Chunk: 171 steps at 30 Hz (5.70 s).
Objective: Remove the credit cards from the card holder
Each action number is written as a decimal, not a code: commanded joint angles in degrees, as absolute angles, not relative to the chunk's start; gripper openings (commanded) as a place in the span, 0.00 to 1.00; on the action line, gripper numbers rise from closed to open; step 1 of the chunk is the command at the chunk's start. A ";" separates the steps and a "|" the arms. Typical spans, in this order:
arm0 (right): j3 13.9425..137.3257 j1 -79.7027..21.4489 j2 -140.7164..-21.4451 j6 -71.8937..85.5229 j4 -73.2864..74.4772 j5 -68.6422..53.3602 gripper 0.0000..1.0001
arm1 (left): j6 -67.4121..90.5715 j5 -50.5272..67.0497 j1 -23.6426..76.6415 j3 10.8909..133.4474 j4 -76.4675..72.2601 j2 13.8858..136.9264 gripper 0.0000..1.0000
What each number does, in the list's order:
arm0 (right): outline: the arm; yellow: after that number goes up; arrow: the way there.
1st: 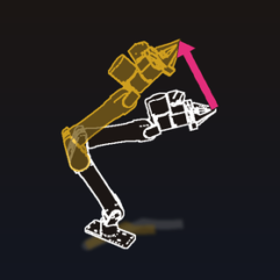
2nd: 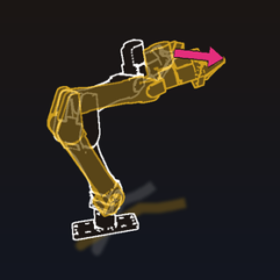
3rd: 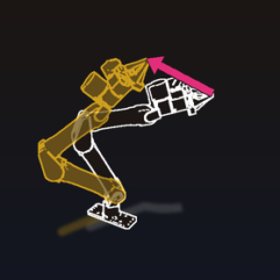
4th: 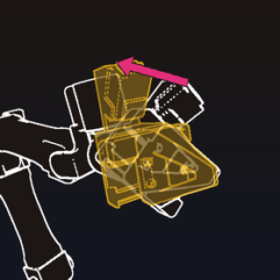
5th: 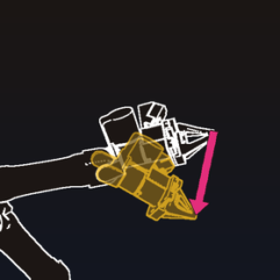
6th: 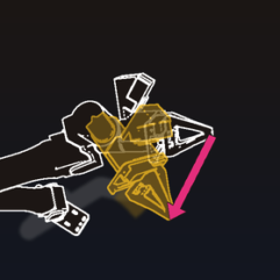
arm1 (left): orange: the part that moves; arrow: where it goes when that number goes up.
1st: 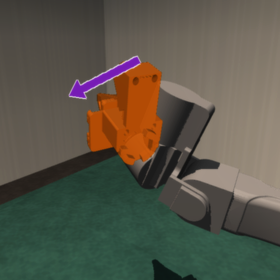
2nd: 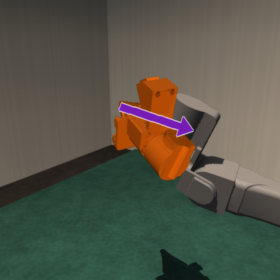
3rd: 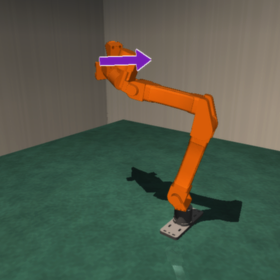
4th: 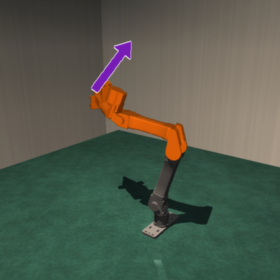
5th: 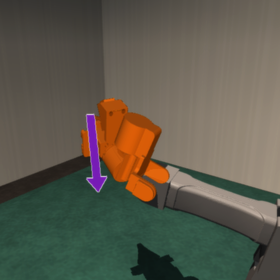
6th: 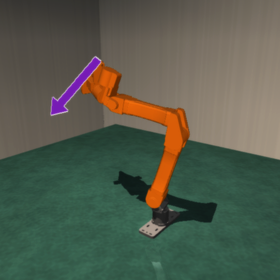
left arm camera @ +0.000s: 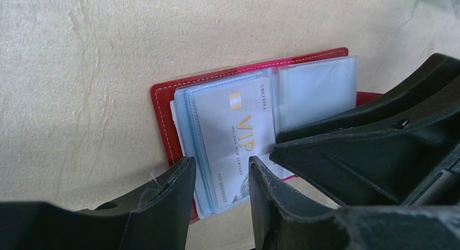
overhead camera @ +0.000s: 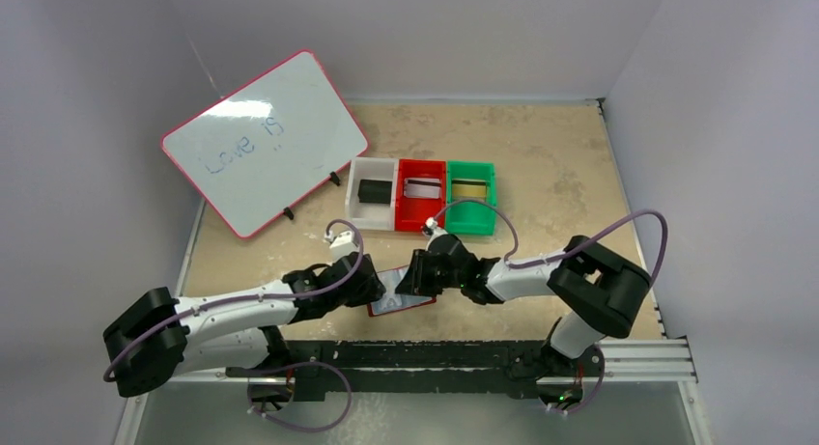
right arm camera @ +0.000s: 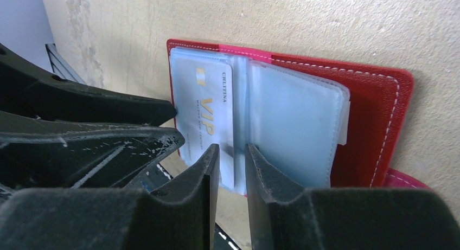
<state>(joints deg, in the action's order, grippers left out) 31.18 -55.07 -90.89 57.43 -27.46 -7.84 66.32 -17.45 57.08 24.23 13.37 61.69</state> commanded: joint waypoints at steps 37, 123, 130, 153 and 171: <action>27.11 -49.64 -96.77 60.58 -46.32 -18.46 0.18 | 60.34 -16.24 57.29 29.91 13.49 69.37 0.19; 22.92 -47.17 -90.32 62.23 -43.90 -17.75 0.00 | 61.69 -25.20 57.97 28.74 20.91 72.55 0.05; 22.10 -46.67 -88.81 62.39 -41.43 -15.92 0.01 | 61.36 -25.84 58.04 29.33 21.28 72.09 0.04; 20.57 -46.58 -91.98 64.57 -44.96 -13.80 0.01 | 61.80 -16.00 58.10 31.82 4.02 74.14 0.20; 21.10 -46.57 -90.00 67.78 -45.60 -11.63 0.00 | 61.86 -19.85 58.45 27.10 11.15 74.83 0.04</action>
